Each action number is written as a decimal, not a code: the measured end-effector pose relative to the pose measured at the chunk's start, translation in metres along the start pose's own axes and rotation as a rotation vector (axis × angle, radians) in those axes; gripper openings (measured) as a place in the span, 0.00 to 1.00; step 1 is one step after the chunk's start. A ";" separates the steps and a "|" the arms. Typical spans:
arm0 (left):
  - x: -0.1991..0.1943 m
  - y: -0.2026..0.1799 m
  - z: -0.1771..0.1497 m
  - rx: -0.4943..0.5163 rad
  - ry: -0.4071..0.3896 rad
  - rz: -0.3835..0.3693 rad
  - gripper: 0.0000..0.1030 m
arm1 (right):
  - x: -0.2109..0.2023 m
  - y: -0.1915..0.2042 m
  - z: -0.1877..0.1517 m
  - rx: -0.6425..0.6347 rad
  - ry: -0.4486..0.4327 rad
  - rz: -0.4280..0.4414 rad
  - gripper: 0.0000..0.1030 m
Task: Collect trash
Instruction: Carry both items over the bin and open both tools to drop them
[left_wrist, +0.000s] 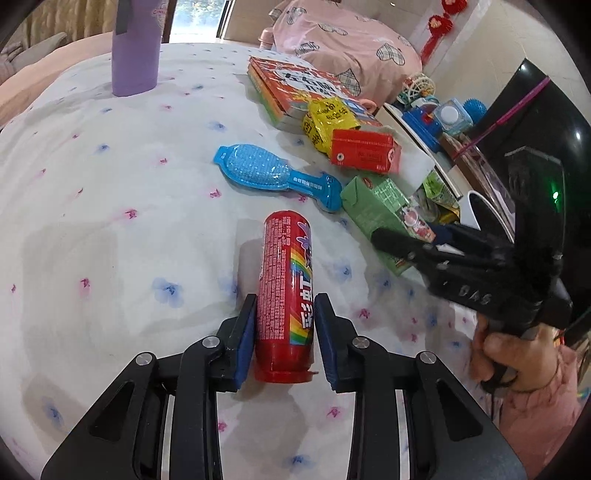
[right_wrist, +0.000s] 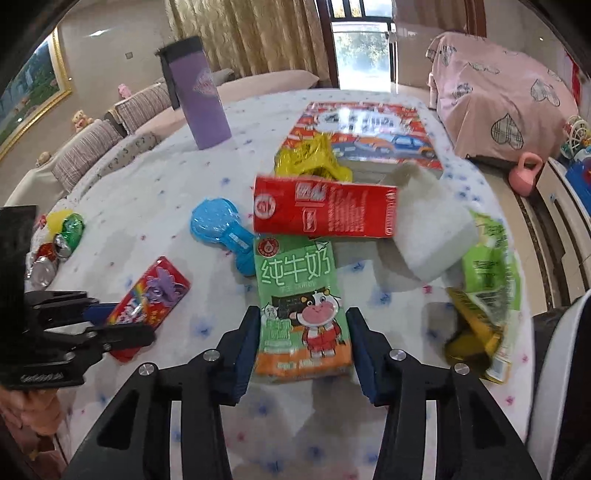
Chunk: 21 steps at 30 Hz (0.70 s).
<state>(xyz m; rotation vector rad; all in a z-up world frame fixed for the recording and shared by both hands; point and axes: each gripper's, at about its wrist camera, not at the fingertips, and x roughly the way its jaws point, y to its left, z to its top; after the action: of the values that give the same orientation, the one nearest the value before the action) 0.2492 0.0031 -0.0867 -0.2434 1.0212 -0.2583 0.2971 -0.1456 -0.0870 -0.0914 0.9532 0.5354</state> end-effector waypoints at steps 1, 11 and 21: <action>0.000 0.000 0.000 0.002 -0.002 0.003 0.27 | 0.004 0.001 -0.001 0.002 0.005 -0.001 0.49; -0.011 -0.031 -0.013 0.055 -0.003 -0.071 0.27 | -0.060 0.004 -0.047 0.106 -0.120 0.033 0.46; -0.015 -0.106 -0.020 0.178 0.001 -0.175 0.27 | -0.135 -0.036 -0.099 0.306 -0.262 0.005 0.46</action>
<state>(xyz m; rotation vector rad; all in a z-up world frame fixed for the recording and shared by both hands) 0.2146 -0.0940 -0.0508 -0.1708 0.9726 -0.5052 0.1779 -0.2603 -0.0437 0.2510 0.7690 0.3898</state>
